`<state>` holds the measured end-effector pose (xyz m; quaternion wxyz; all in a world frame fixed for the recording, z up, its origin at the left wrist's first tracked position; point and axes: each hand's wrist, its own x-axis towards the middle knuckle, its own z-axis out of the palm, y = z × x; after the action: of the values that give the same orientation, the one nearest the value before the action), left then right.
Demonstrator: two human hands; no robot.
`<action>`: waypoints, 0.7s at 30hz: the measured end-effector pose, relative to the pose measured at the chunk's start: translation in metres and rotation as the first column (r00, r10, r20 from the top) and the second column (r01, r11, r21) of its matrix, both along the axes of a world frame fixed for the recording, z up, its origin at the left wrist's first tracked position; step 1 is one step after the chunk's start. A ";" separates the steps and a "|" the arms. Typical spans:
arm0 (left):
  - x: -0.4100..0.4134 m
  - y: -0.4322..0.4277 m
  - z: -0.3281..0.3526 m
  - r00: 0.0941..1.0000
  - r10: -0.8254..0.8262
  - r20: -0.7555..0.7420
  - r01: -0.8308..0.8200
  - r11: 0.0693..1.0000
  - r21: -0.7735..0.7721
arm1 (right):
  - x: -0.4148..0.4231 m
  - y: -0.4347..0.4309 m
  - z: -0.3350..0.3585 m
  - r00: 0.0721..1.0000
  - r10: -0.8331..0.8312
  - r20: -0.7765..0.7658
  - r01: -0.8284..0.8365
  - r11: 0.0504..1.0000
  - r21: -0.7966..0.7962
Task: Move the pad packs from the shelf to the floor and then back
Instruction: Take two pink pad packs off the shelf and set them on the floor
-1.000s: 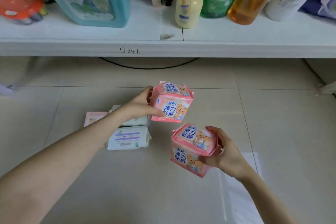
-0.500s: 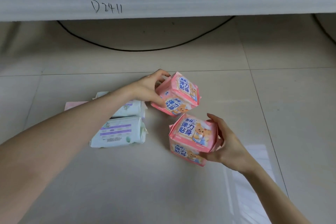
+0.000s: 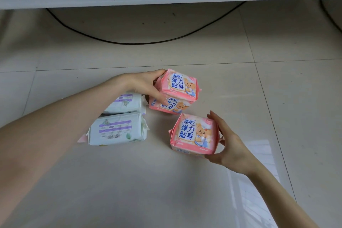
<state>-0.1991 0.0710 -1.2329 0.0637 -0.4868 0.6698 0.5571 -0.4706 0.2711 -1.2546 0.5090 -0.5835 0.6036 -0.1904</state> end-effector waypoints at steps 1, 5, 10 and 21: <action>0.001 0.000 -0.001 1.000 -0.001 -0.002 0.001 1.000 0.021 | 0.001 0.001 -0.001 1.000 -0.005 -0.001 0.005 1.000 0.002; 0.004 -0.003 0.000 1.000 -0.020 0.006 0.020 0.995 0.101 | 0.004 0.004 -0.003 1.000 -0.027 -0.003 0.027 1.000 0.003; 0.008 -0.008 -0.002 0.988 -0.127 0.083 0.118 0.987 0.108 | 0.014 0.006 -0.005 0.999 -0.042 0.008 0.042 0.999 0.016; 0.011 -0.018 -0.008 0.977 -0.162 0.136 0.154 0.986 0.066 | 0.035 -0.025 -0.008 0.999 0.020 0.025 -0.020 1.000 -0.018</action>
<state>-0.1879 0.0526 -1.2408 0.1681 -0.4681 0.6847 0.5328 -0.4351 0.2463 -1.2622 0.5132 -0.5915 0.5895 -0.1982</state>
